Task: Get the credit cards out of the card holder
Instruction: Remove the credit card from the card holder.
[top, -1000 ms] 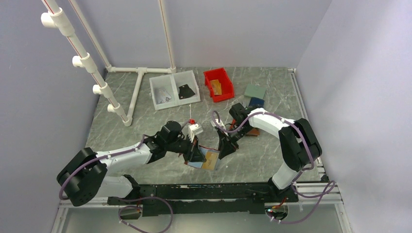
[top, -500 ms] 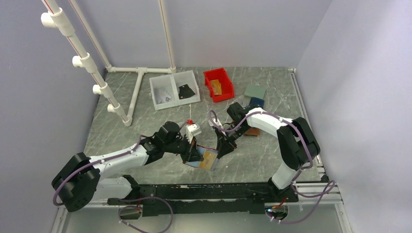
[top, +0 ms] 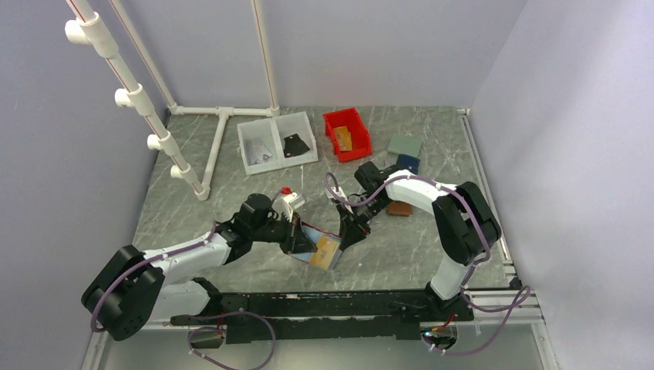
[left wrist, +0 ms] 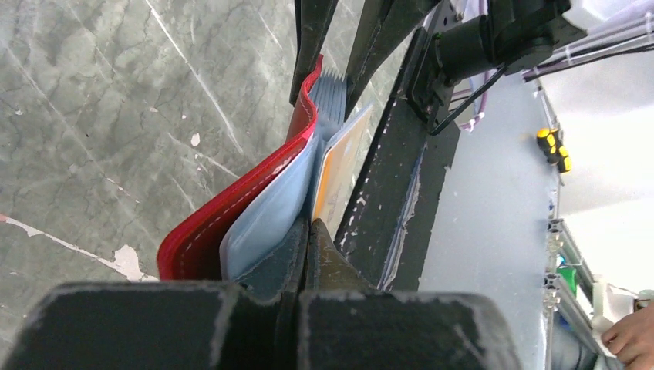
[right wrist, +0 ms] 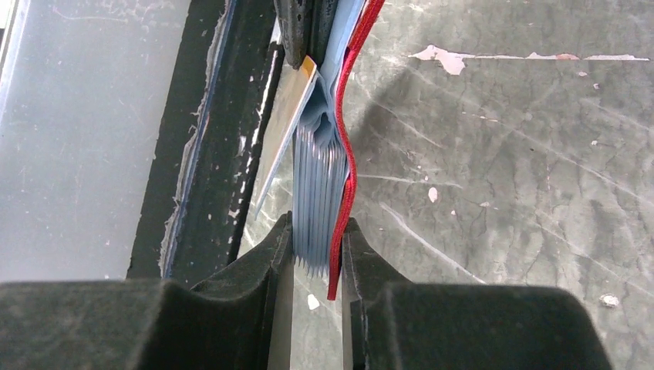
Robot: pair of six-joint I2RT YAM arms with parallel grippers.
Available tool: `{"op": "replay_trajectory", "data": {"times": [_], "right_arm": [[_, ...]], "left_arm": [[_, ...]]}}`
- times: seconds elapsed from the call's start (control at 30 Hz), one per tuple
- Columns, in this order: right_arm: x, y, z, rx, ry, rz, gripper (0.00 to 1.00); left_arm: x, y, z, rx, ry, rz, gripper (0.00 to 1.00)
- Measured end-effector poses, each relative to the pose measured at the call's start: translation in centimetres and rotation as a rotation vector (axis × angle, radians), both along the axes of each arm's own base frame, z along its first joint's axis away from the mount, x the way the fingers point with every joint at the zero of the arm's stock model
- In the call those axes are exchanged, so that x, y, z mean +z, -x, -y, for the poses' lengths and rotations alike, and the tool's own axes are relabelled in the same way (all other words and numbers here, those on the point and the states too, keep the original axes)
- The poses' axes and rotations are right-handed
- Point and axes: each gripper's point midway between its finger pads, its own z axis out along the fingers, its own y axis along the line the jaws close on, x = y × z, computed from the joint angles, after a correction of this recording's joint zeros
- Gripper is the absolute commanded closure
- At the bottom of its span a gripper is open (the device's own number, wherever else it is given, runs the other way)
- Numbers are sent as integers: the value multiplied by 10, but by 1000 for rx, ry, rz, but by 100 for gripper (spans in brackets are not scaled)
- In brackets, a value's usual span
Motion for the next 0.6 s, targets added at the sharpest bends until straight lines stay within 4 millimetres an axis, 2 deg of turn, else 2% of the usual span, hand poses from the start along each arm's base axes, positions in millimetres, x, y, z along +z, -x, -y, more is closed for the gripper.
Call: {"op": "replay_trajectory", "data": {"times": [0.3, 0.6], "right_arm": [[-2, -2, -1, -15, 24, -24, 100], [-12, -1, 2, -22, 77, -49, 100]], "left_arm": [[1, -2, 0, 42, 50, -89, 100], [-6, -5, -5, 83, -21, -141, 100]]}}
